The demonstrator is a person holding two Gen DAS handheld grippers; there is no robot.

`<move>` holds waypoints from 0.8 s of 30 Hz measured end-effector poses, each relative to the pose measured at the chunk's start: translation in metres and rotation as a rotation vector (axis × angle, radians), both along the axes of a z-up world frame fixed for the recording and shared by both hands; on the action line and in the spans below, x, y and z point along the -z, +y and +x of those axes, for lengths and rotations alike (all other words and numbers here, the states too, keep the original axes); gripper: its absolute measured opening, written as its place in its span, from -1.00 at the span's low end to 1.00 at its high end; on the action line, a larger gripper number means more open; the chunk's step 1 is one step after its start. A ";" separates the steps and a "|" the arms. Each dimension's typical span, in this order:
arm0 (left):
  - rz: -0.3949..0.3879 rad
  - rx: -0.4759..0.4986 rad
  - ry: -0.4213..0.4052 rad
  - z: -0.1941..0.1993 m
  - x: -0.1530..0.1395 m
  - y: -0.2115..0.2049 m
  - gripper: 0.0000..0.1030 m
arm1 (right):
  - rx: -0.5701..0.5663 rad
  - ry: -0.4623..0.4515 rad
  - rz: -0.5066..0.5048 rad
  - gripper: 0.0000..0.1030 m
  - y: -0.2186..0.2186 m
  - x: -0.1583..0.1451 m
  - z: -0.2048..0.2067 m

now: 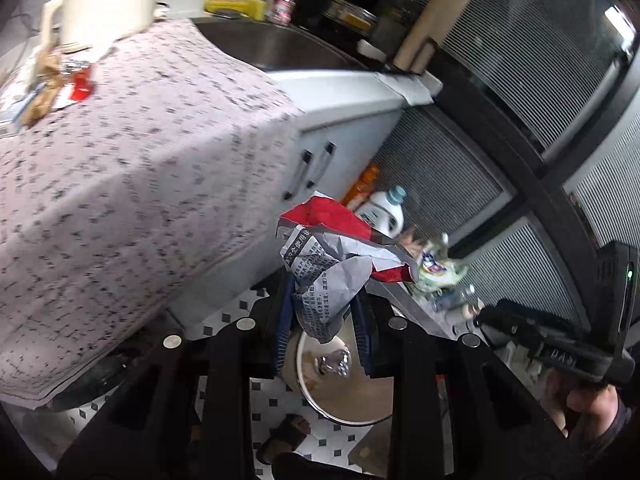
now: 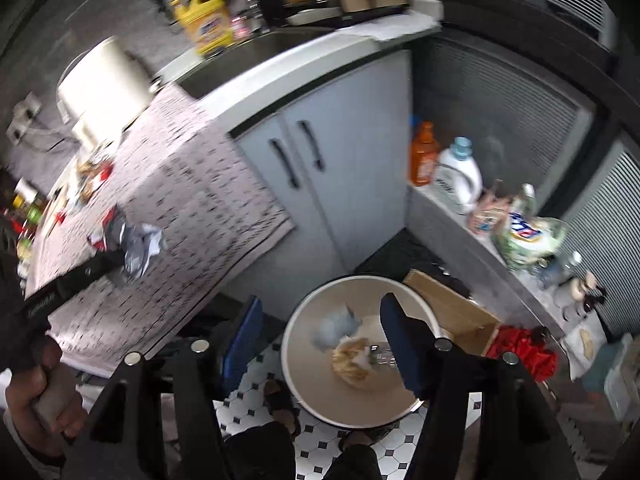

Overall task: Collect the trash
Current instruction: 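Carry the printed wrapper and grey packet over the white bucket bin, then open both tools to drop the wrapper and packet into the bin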

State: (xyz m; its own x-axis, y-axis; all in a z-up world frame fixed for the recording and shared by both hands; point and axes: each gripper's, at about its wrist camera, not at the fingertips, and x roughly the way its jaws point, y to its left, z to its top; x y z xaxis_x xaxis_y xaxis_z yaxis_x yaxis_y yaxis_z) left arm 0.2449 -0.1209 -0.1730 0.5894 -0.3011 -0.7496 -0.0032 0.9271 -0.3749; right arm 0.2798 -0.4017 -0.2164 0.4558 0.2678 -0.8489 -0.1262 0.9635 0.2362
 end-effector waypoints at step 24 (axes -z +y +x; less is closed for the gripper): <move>-0.072 0.328 0.076 0.027 0.032 -0.146 0.40 | 0.306 -0.012 -0.009 0.37 -0.134 -0.002 -0.057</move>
State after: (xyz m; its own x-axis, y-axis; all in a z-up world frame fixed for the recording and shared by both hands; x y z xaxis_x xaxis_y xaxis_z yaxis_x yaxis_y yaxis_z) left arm 0.2716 -0.2667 -0.2046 0.3958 -0.5193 -0.7574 0.2601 0.8544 -0.4499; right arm 0.2225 -0.5354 -0.2147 0.5236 0.1089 -0.8450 0.1673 0.9593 0.2273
